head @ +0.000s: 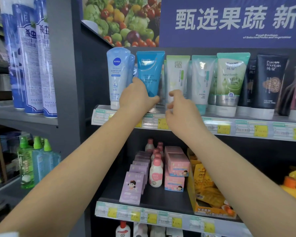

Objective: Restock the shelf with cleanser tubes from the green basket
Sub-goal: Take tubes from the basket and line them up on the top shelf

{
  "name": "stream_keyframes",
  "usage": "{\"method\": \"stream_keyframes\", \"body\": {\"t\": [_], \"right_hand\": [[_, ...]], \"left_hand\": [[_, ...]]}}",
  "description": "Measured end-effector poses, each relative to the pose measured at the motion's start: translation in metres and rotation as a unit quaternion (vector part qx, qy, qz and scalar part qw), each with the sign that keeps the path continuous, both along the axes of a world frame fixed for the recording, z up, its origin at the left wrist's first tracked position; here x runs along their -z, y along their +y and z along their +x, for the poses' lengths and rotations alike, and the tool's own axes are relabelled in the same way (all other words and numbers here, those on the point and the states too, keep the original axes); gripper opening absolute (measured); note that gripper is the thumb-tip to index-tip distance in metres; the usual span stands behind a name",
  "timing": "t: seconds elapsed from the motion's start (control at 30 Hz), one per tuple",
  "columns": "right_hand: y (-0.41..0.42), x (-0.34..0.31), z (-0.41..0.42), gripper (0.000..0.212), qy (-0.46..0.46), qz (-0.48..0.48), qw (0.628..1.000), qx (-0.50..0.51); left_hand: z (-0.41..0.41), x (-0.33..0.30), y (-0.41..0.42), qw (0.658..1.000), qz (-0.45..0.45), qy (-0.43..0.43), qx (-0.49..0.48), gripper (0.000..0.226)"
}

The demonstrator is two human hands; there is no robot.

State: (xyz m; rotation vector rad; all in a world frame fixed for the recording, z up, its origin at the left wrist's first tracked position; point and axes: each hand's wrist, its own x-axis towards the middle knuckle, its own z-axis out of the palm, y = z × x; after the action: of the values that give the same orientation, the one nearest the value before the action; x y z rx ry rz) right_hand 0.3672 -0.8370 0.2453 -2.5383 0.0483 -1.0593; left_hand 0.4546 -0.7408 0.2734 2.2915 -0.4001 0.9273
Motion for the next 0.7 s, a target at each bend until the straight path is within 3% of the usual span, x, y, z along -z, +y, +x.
{"method": "stream_keyframes", "body": {"t": [0.13, 0.47, 0.7], "right_hand": [[-0.009, -0.006, -0.001, 0.037, -0.048, 0.023, 0.998, 0.038], [-0.011, -0.008, 0.018, 0.037, -0.020, 0.029, 0.995, 0.097], [-0.009, -0.021, 0.031, 0.055, 0.015, 0.070, 0.989, 0.130]], "left_hand": [[0.001, 0.001, 0.003, 1.000, -0.012, 0.006, 0.009, 0.061], [0.001, 0.012, 0.000, 0.999, -0.016, -0.036, -0.010, 0.055], [0.004, 0.014, -0.002, 0.999, -0.020, -0.046, -0.012, 0.056]]}}
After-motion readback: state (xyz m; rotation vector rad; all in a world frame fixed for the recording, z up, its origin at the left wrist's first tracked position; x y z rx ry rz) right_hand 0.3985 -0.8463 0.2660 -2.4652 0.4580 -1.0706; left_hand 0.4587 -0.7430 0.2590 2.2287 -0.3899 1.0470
